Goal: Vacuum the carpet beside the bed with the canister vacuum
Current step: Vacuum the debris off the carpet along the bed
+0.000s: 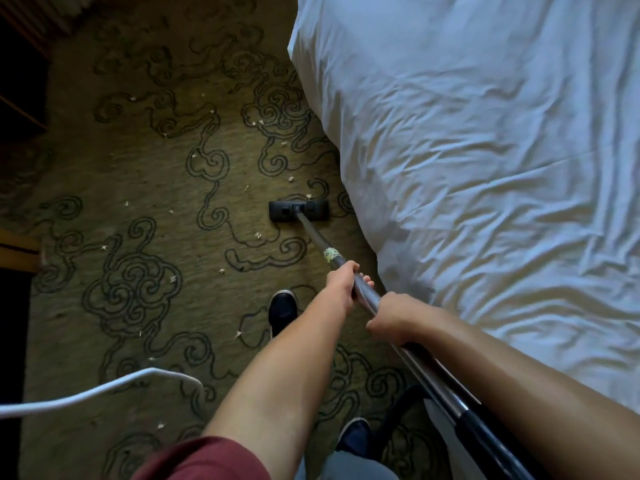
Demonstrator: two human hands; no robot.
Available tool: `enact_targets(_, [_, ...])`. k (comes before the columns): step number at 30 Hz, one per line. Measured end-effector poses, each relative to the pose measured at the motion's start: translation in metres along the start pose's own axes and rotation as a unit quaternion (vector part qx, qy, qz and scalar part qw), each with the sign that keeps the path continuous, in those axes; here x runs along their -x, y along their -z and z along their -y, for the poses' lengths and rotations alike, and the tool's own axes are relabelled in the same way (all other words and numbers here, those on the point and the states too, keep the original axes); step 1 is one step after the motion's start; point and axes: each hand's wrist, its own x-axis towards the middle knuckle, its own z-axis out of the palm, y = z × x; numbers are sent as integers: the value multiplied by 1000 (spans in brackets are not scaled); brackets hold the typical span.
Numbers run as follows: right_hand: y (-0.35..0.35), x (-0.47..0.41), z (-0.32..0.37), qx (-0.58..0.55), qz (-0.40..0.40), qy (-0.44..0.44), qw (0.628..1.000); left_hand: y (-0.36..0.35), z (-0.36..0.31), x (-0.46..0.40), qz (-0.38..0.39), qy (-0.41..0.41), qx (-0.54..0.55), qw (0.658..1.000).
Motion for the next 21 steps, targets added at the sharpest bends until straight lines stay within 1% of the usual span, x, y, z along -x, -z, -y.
enact_targets(1, [-9, 11, -10, 4, 3, -1, 1000, -2, 17, 7, -5, -1, 10, 1000])
enact_targets(5, [-24, 28, -22, 29, -4, -5, 1000, -2, 44, 19, -18, -7, 36, 999])
enact_targets(11, [-11, 12, -16, 24, 22, -18, 999, -5, 32, 10, -13, -9, 63, 998])
enact_targets(16, [17, -22, 3, 20, -4, -17, 1000, -11, -14, -12, 11, -26, 84, 996])
enact_targets(18, [34, -41, 19, -2, -12, -21, 1000, -13, -43, -23, 11, -33, 82, 996])
enact_targets(21, [70, -83, 53, -29, -19, -14, 999, -11, -105, -45, 7, -50, 70, 996])
